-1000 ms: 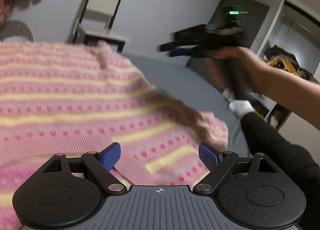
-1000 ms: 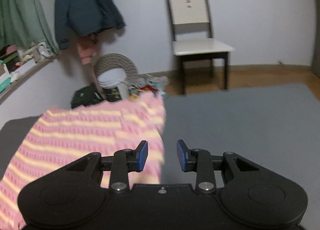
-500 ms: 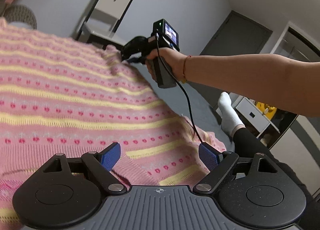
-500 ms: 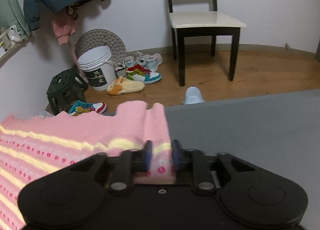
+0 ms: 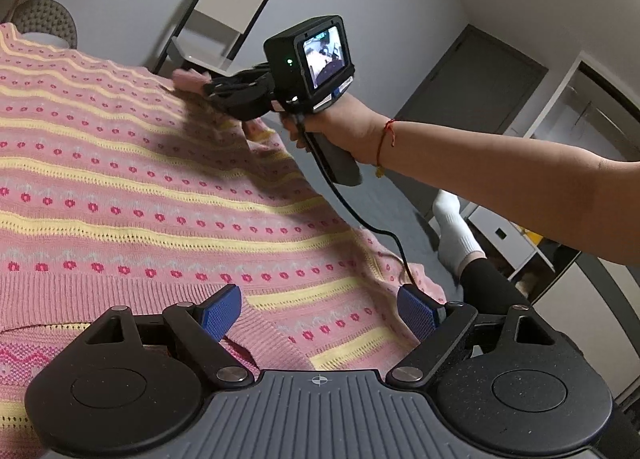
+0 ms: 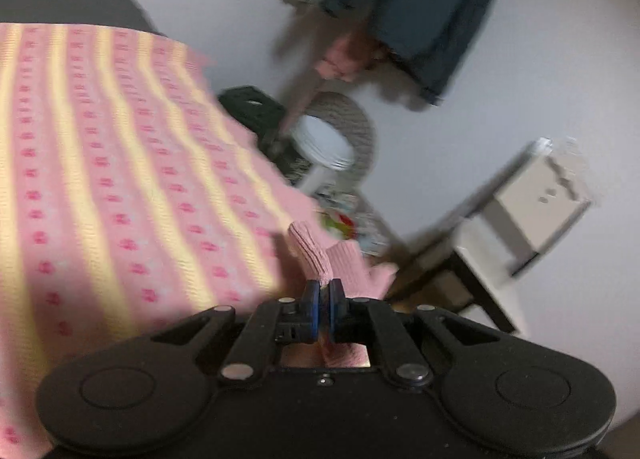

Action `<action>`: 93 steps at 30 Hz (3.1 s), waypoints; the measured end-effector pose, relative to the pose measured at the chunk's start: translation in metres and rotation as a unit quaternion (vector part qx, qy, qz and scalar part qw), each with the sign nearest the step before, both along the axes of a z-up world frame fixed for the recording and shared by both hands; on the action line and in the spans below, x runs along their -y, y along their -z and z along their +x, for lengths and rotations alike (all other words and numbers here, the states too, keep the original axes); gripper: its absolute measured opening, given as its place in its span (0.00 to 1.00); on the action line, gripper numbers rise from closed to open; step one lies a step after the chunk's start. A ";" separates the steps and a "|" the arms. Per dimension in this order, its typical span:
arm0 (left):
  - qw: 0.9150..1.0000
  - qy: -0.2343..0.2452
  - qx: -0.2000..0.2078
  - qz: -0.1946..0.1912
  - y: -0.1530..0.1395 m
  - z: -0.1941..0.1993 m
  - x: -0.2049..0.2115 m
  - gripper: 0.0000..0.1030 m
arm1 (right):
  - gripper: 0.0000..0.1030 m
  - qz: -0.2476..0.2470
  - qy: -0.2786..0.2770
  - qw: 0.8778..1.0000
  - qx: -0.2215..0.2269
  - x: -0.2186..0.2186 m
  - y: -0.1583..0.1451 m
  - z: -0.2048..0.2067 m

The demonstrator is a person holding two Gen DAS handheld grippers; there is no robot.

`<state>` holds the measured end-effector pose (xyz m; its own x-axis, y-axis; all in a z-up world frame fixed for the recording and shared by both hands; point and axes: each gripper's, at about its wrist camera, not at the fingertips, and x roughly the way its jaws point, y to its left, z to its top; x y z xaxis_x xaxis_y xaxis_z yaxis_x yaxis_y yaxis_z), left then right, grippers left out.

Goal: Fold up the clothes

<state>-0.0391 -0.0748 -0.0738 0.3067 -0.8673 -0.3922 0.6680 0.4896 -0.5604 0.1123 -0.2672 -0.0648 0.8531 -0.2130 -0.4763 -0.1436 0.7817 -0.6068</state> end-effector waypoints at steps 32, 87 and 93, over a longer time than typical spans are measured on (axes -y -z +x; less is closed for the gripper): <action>1.000 0.006 0.019 0.005 -0.004 -0.005 0.000 0.83 | 0.07 0.464 0.254 0.842 -0.101 0.188 -0.001 -0.039; 0.996 0.043 0.065 0.038 -0.016 -0.032 0.014 0.83 | 0.11 0.194 0.224 0.948 -0.117 0.091 -0.010 -0.178; 0.997 0.040 0.063 0.036 -0.017 -0.030 0.013 0.83 | 0.33 0.305 0.294 0.902 -0.082 0.144 -0.032 -0.213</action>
<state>-0.0696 -0.0880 -0.0565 0.2880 -0.8622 -0.4168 0.7697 0.4673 -0.4350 -0.1003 -0.4110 -0.0330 0.5855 -0.2623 -0.7671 0.3565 0.9331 -0.0469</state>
